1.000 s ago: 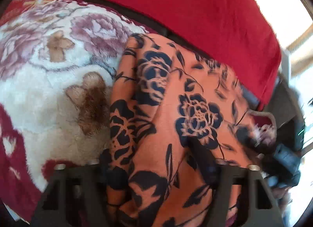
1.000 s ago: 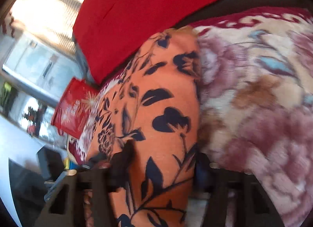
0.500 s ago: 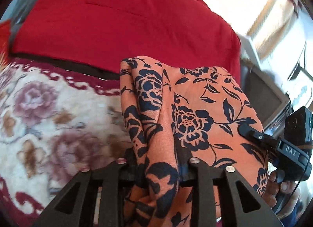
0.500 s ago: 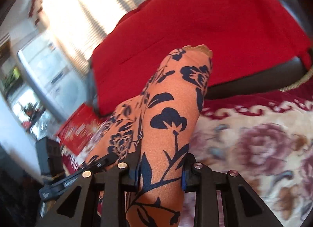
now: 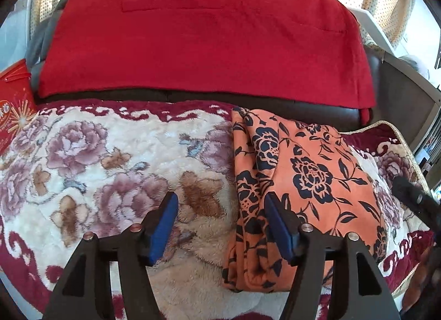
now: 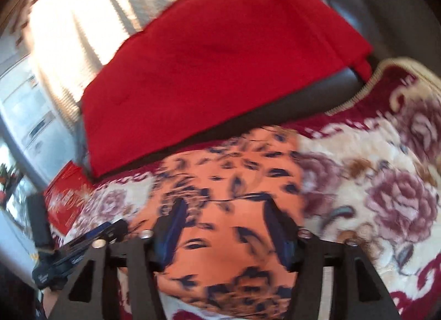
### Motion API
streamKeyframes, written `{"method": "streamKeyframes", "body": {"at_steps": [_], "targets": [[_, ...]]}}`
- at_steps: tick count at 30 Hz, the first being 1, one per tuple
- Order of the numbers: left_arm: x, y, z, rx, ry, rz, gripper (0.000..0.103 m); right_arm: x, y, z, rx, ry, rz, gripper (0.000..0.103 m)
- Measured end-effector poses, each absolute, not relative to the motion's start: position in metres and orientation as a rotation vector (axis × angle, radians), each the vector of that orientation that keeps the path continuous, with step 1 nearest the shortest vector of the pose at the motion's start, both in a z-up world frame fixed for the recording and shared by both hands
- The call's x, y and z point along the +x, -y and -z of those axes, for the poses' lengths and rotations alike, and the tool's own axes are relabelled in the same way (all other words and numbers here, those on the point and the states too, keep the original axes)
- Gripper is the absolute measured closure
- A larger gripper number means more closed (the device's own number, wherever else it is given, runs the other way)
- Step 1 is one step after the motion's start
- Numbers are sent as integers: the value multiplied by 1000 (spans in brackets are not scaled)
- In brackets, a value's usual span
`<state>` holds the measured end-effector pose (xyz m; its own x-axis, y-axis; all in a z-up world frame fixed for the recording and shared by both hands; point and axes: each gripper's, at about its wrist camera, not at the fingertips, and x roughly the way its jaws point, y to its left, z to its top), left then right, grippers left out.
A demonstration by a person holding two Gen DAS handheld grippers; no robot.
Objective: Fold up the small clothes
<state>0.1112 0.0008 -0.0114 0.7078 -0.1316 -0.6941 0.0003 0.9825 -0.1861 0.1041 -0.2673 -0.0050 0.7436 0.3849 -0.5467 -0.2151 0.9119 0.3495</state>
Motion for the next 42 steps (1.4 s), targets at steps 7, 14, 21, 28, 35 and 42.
{"method": "streamKeyframes", "body": {"at_steps": [7,14,21,28,35,42], "targets": [[84,-7,-13,-152,-745,66,32,109,253,33,277,-804,-220,34],[47,6,-37,-135,-705,30,10,41,237,-26,114,-658,-196,8],[13,30,-53,-120,-702,74,8,-5,249,-25,51,-698,-116,3],[-12,40,-61,-78,-686,52,0,-31,253,-23,61,-689,-90,2],[-28,46,-72,-53,-656,64,0,-43,247,-29,46,-679,-92,2],[-38,50,-79,9,-635,18,0,-45,242,-32,38,-681,-99,2]]}}
